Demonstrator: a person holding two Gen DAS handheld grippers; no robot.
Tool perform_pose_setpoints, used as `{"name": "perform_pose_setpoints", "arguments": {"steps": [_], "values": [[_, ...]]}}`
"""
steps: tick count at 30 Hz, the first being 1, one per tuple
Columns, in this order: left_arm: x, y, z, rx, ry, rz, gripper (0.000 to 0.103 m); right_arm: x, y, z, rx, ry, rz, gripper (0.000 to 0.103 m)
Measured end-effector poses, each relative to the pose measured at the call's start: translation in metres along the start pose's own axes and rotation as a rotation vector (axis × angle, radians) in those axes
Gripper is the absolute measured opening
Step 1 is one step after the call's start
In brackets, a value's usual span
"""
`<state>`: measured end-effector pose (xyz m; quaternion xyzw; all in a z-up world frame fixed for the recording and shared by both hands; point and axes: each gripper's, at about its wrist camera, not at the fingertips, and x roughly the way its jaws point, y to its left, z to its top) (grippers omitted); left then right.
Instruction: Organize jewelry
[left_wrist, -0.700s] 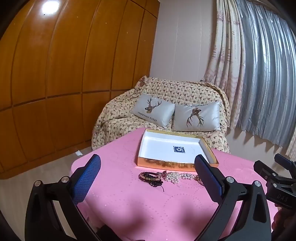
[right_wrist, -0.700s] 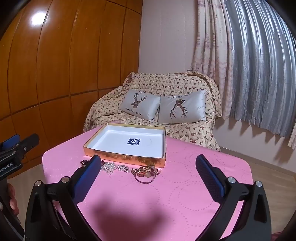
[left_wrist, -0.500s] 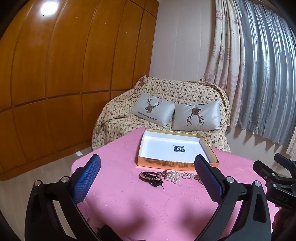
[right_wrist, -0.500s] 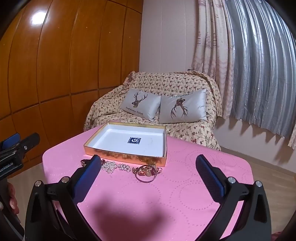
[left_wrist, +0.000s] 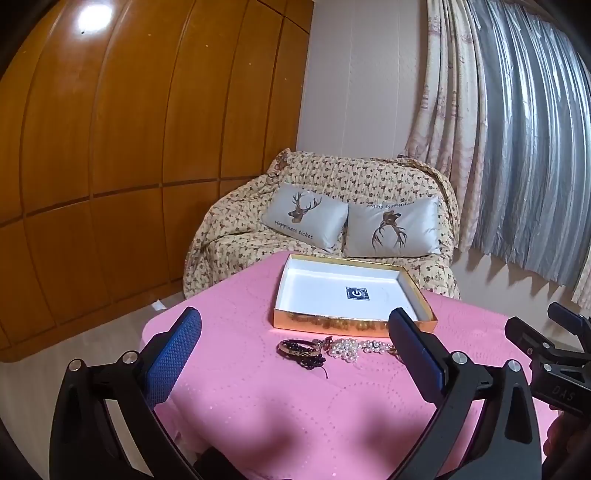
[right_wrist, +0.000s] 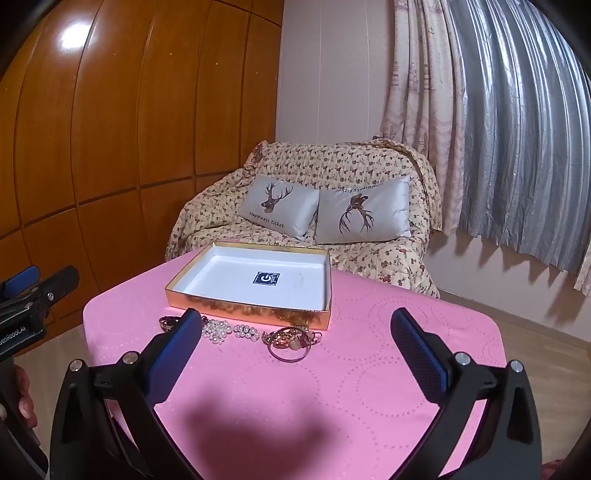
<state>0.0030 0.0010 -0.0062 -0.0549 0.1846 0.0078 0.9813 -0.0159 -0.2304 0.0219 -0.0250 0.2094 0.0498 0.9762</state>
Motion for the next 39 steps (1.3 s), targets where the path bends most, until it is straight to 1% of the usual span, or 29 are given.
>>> {"name": "perform_pose_setpoints", "arguments": {"steps": [39], "values": [[0.0066, -0.0044, -0.0084, 0.017, 0.016, -0.01, 0.098, 0.0004, -0.0038, 0.0006, 0.005, 0.004, -0.007, 0.0]]}}
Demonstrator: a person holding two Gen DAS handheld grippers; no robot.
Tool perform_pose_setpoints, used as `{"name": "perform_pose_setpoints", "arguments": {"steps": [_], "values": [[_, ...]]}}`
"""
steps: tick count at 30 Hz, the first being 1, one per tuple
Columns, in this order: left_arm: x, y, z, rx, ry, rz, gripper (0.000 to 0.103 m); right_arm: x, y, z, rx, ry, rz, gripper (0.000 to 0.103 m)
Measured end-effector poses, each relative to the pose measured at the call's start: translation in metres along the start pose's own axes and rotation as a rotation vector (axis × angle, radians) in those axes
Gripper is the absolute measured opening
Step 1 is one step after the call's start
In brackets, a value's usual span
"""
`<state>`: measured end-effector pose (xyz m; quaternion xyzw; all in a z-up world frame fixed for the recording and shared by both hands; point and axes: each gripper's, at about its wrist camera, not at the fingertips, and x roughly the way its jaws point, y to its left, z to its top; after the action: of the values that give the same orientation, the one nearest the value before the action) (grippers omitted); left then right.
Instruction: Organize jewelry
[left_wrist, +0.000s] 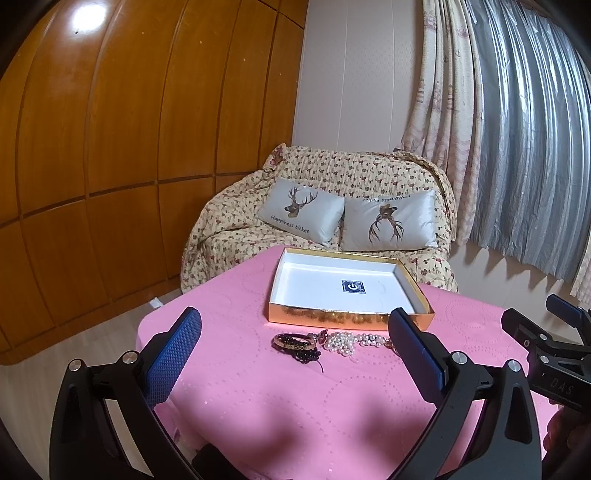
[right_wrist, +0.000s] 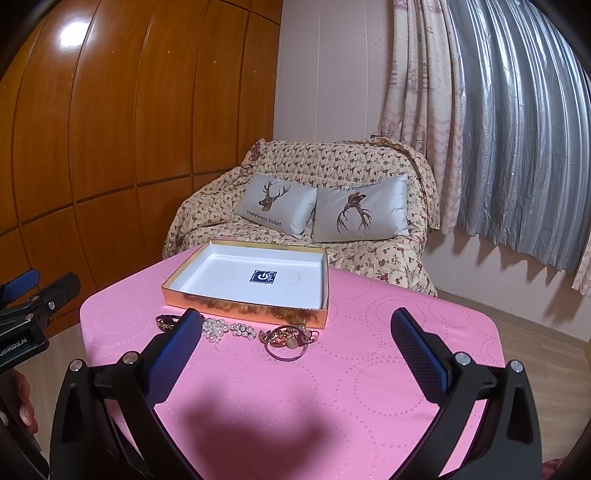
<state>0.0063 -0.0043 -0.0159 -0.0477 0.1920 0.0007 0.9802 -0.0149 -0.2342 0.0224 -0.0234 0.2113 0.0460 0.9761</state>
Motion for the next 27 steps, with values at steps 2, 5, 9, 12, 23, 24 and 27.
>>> {"name": "perform_pose_setpoints", "arguments": {"steps": [2, 5, 9, 12, 23, 24, 27], "values": [[0.0, 0.0, -0.001, 0.001, 0.002, -0.002, 0.098, 0.0, 0.0, 0.0, 0.001, 0.0, 0.0, 0.0], [0.0, 0.0, -0.002, 0.003, 0.006, -0.003, 0.098, 0.0, 0.0, 0.0, 0.0, 0.001, -0.002, 0.0], [0.001, 0.0, -0.002, 0.005, 0.015, -0.002, 0.098, 0.001, 0.0, -0.002, 0.002, 0.001, -0.005, 0.0], [0.002, -0.001, -0.001, 0.002, 0.02, -0.003, 0.098, 0.001, 0.0, -0.002, 0.001, -0.001, -0.005, 0.0], [0.004, -0.003, 0.0, 0.011, 0.036, 0.001, 0.098, 0.005, -0.008, -0.007, 0.015, 0.014, -0.011, 0.0], [0.005, -0.003, -0.001, 0.01, 0.04, 0.002, 0.098, 0.006, -0.01, -0.008, 0.02, 0.014, -0.014, 0.0], [0.008, -0.002, -0.004, 0.002, 0.046, 0.004, 0.098, 0.01, -0.014, -0.009, 0.028, 0.017, -0.02, 0.0]]}}
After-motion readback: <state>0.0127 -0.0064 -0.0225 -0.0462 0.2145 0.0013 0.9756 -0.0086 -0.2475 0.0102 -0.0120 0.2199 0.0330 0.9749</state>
